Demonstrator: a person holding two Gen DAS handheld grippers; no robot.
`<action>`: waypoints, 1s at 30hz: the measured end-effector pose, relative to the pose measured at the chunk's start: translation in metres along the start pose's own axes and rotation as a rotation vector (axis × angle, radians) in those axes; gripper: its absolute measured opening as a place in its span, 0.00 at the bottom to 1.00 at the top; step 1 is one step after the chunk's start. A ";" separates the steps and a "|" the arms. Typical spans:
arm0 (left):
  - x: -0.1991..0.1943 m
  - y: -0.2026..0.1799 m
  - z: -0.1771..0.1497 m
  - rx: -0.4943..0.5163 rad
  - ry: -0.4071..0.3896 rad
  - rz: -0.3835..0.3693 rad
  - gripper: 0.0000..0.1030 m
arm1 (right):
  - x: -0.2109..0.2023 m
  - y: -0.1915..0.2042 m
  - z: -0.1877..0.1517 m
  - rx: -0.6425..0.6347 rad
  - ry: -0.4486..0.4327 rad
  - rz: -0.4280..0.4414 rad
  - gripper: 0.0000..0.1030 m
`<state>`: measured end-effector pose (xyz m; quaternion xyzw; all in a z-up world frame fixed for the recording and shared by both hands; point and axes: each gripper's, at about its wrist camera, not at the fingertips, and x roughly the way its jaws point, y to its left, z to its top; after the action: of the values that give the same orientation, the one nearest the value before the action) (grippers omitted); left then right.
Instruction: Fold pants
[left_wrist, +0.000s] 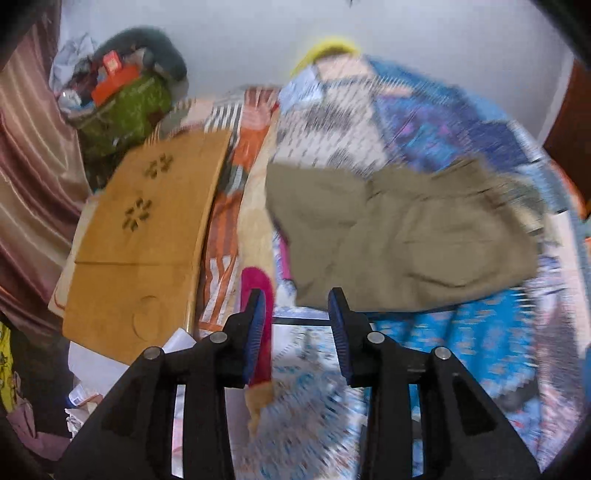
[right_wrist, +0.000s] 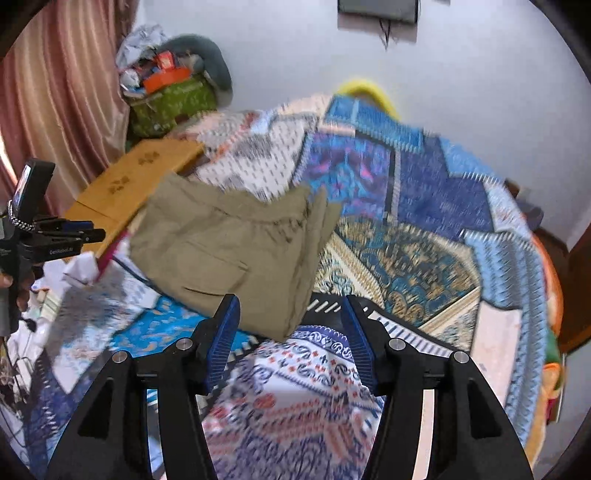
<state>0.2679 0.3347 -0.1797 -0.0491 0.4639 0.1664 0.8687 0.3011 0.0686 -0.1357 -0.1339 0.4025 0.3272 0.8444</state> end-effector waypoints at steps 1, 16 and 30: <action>-0.014 -0.002 0.000 0.004 -0.024 -0.003 0.35 | -0.017 0.004 0.001 -0.005 -0.032 0.000 0.51; -0.282 -0.048 -0.068 0.014 -0.528 -0.128 0.38 | -0.223 0.054 -0.012 -0.034 -0.495 0.064 0.51; -0.368 -0.076 -0.163 0.029 -0.772 -0.144 0.69 | -0.294 0.103 -0.080 -0.046 -0.717 0.077 0.51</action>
<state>-0.0245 0.1349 0.0262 -0.0030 0.1010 0.1048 0.9894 0.0499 -0.0244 0.0427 -0.0146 0.0779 0.3938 0.9158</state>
